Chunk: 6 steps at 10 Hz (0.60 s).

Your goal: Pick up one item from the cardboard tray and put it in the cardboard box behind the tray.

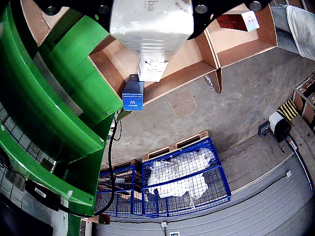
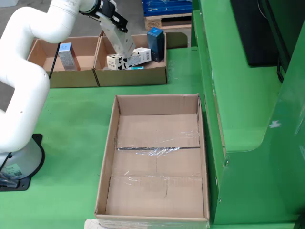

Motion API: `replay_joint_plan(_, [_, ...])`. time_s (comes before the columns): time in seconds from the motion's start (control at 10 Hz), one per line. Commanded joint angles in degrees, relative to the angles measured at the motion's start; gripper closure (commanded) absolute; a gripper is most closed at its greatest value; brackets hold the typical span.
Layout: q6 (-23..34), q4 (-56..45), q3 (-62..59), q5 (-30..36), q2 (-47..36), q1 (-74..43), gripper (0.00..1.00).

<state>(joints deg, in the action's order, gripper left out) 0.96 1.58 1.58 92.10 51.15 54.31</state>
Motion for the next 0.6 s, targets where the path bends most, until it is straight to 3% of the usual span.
replay_joint_plan(0.0, [-0.1,0.9,-1.6,0.3,-1.8,-0.3,0.40])
replay_joint_plan(0.4, [-0.1,0.9,-1.6,0.3,-1.8,-0.3,0.00])
replay_joint_plan(0.5, [-0.1,0.9,-1.6,0.3,-1.8,-0.3,0.00])
